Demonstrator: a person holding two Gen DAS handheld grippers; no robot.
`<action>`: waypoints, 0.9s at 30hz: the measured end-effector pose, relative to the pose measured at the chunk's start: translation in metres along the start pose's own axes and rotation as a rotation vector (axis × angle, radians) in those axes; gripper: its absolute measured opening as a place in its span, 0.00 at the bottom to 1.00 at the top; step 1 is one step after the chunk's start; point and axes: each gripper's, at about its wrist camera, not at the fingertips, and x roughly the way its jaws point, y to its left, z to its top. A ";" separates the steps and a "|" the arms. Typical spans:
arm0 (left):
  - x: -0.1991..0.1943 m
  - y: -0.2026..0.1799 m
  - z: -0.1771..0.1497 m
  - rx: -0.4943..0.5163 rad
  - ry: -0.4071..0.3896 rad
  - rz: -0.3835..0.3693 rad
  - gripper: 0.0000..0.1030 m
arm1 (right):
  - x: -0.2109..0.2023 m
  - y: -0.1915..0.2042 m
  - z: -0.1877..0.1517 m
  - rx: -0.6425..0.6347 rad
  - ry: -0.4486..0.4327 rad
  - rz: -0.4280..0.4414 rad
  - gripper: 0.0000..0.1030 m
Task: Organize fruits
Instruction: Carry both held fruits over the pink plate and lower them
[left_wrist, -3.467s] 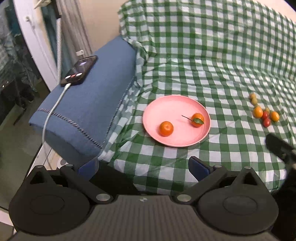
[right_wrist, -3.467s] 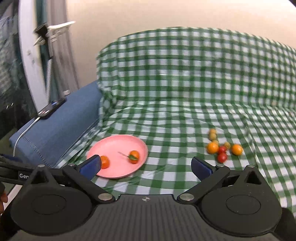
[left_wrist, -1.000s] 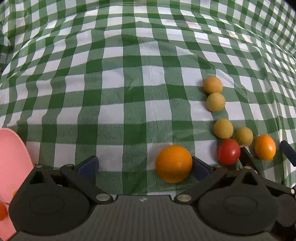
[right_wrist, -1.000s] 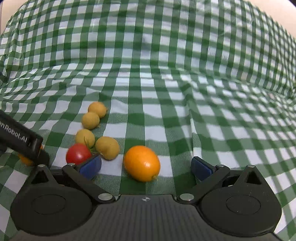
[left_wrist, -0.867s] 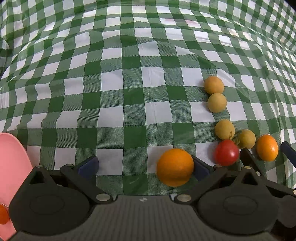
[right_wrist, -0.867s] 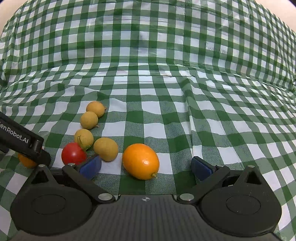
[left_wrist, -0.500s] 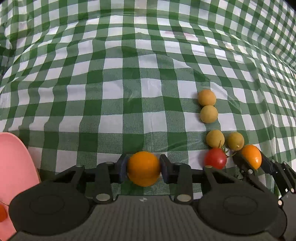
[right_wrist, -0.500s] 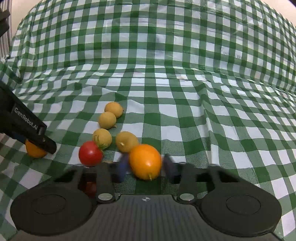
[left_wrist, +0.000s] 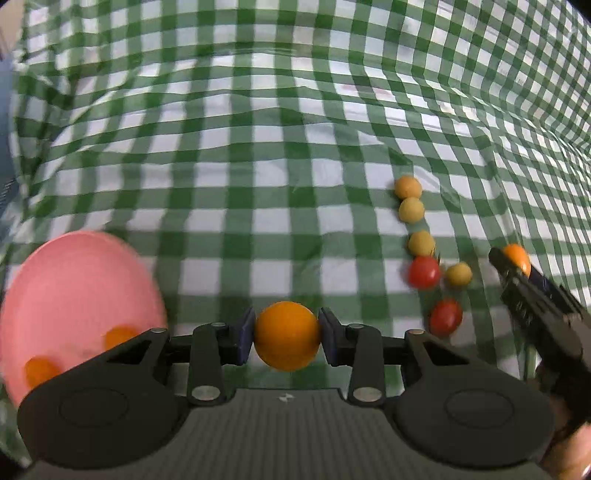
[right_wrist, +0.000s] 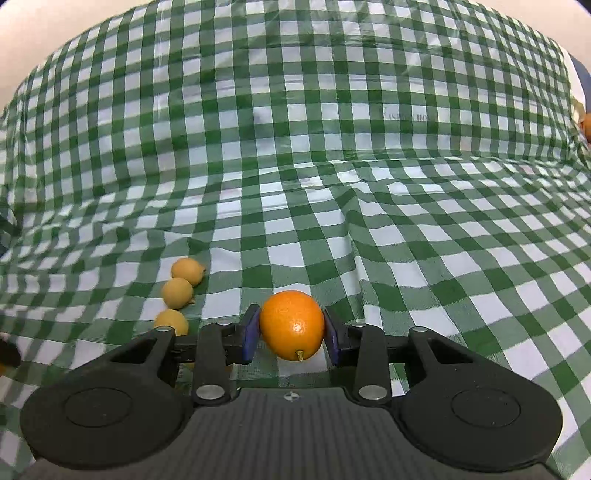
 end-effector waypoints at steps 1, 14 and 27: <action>-0.009 0.005 -0.005 0.000 -0.005 0.006 0.40 | -0.007 -0.001 0.001 0.015 0.004 0.008 0.36; -0.124 0.083 -0.099 0.009 -0.067 0.083 0.40 | -0.186 0.078 -0.015 -0.057 0.026 0.258 0.36; -0.201 0.155 -0.174 -0.112 -0.194 0.092 0.40 | -0.278 0.189 -0.026 -0.244 0.067 0.468 0.36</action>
